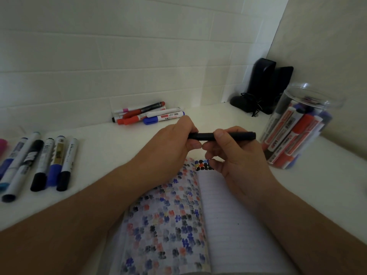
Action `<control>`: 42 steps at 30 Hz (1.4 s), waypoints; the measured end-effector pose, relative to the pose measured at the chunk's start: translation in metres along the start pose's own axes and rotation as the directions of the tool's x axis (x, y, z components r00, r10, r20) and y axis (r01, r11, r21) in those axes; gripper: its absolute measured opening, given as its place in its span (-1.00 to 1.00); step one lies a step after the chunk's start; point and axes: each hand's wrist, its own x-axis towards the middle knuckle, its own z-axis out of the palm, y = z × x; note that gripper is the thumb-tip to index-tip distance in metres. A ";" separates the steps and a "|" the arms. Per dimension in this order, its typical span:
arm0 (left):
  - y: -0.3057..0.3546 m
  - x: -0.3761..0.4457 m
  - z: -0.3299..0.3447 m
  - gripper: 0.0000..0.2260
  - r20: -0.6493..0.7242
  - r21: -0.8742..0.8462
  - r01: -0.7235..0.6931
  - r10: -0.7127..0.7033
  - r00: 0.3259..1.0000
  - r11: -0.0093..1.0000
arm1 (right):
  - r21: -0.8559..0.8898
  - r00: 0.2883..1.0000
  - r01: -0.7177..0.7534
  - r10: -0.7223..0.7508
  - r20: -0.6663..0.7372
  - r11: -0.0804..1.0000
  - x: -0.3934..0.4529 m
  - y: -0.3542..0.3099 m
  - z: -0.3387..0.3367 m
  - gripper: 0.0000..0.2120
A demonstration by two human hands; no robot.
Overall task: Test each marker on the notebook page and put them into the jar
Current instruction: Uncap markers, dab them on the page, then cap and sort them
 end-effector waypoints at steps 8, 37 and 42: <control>-0.010 0.000 0.000 -0.89 0.064 0.081 -0.058 0.053 0.997 0.995 | -0.112 0.999 0.033 -0.030 0.031 0.993 0.001 0.003 -0.001 -0.82; -0.055 -0.089 -0.101 -0.75 -0.013 0.662 0.387 -0.506 0.862 0.642 | -0.693 0.728 0.626 0.050 0.684 0.359 -0.028 0.013 0.019 -0.66; -0.062 -0.091 -0.105 -0.77 0.056 0.762 0.234 -0.420 0.906 0.604 | -0.737 0.758 0.618 0.045 0.651 0.273 -0.032 0.010 0.020 -0.55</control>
